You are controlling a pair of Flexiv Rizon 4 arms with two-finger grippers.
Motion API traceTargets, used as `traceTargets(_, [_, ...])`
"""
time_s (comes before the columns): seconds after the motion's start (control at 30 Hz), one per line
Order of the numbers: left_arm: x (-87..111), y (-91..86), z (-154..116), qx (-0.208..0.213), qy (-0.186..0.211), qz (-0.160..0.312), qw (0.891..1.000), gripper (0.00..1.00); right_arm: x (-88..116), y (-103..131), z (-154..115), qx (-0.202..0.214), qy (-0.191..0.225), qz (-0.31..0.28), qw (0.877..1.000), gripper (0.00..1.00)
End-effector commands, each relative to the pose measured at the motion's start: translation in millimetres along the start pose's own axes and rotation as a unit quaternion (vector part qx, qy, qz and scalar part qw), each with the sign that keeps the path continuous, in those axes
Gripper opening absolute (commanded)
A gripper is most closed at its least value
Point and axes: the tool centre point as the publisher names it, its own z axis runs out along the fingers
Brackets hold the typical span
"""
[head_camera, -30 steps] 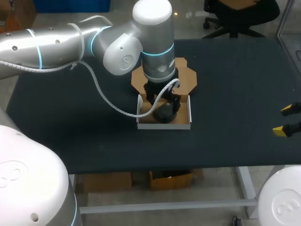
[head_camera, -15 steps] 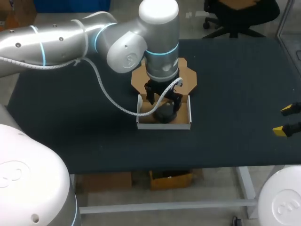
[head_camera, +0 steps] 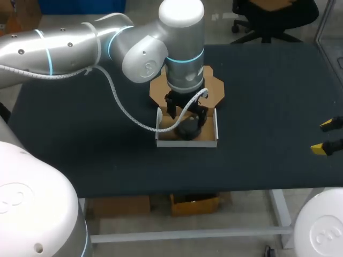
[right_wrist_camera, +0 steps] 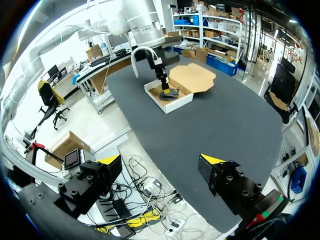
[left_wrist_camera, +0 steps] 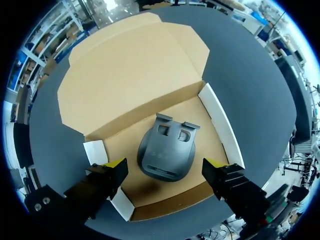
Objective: Assemble the packaging by folding the flat box into shape, placing the metal phone stand inside, and closing the box properly
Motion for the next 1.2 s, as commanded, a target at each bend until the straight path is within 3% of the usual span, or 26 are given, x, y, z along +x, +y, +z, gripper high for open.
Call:
traceTargets(0.03, [1.5, -0.9, 0, -0.001, -0.004, -0.001, 1.000, 1.00, 1, -1, -2, -0.002, 0.001, -0.001, 1.000, 1.00])
traceTargets(0.57, [13.4, 3.7, 8, 0.004, -0.004, -0.062, 0.998, 1.00, 1, -1, -2, -0.002, 0.001, -0.001, 1.000, 1.00])
traceTargets(1.2, [22.0, 25.4, 25, -0.013, 0.003, -0.108, 0.994, 1.00, 1, -1, -2, -0.002, 0.001, -0.001, 1.000, 1.00])
